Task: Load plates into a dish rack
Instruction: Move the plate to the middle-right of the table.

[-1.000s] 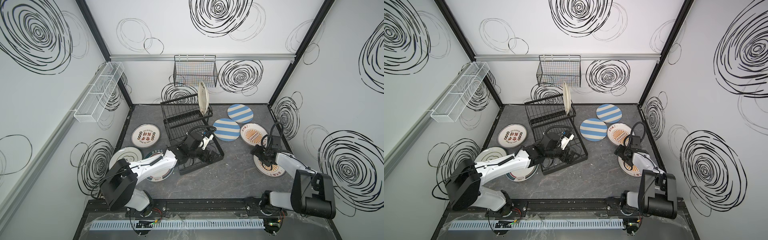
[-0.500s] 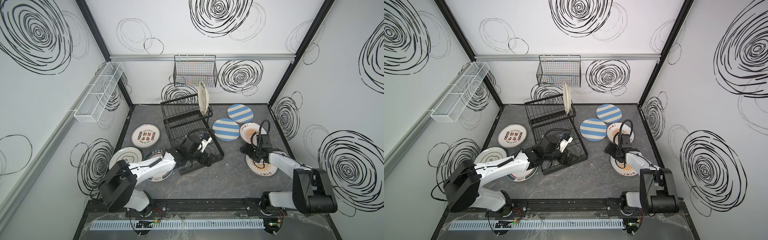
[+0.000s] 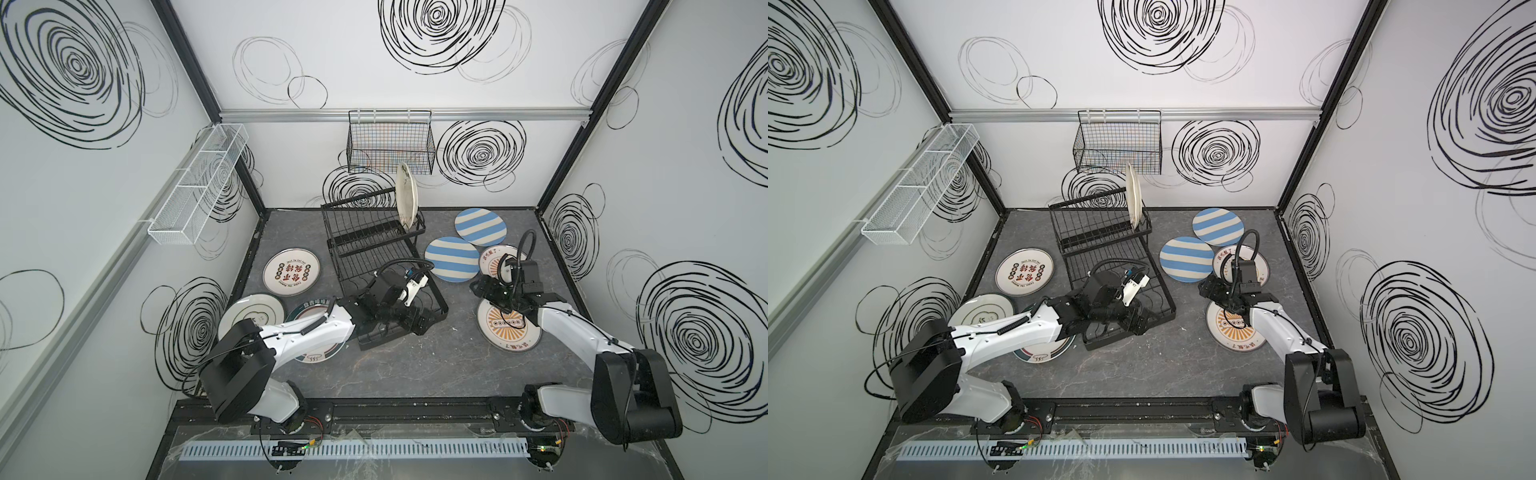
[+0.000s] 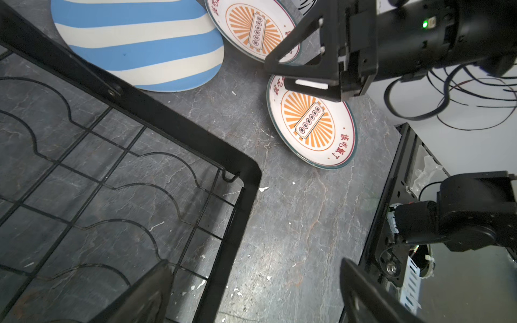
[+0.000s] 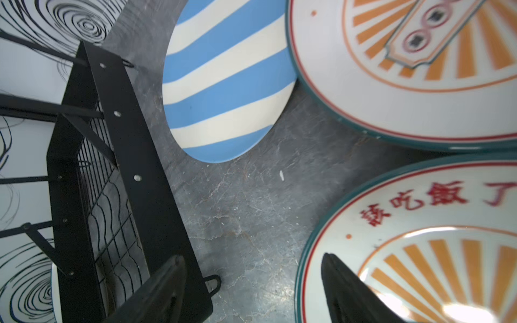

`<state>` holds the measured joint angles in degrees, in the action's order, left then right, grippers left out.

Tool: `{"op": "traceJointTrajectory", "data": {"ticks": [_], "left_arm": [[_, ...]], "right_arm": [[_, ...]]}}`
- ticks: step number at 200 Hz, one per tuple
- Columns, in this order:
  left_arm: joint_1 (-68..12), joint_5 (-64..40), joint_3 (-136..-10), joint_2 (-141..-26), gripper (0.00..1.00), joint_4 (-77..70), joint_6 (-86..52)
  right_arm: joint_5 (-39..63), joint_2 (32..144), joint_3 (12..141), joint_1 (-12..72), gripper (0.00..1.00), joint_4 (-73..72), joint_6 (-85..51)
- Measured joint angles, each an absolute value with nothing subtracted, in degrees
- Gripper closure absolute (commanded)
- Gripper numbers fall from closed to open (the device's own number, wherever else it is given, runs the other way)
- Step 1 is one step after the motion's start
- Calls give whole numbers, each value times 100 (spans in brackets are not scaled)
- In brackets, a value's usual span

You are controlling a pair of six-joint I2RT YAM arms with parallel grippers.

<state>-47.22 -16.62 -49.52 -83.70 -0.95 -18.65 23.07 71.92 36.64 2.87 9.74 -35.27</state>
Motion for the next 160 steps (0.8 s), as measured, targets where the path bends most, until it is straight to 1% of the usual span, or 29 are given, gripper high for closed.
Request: {"op": "traceJointTrajectory", "data": {"ticks": [19,39,93,160], "left_arm": [[-4722,-1662,-4952,-8379,4,-102,-1865],[-4720,-1664,-4952,-8394,4,-99,-1859],[-4668,-1653,-4952,-8396,4,-93,-1841],[-4486,-1577,-4952,-8256,4,30,-1796]], "right_arm": [[2095,7170,3660,86,20,1192,-3424],[2102,7234,3607,126,20,1199,-3378],[2158,8051,3680,829,20,939,-3369],[2327,8764,4289,1249,20,554,-3452]]}}
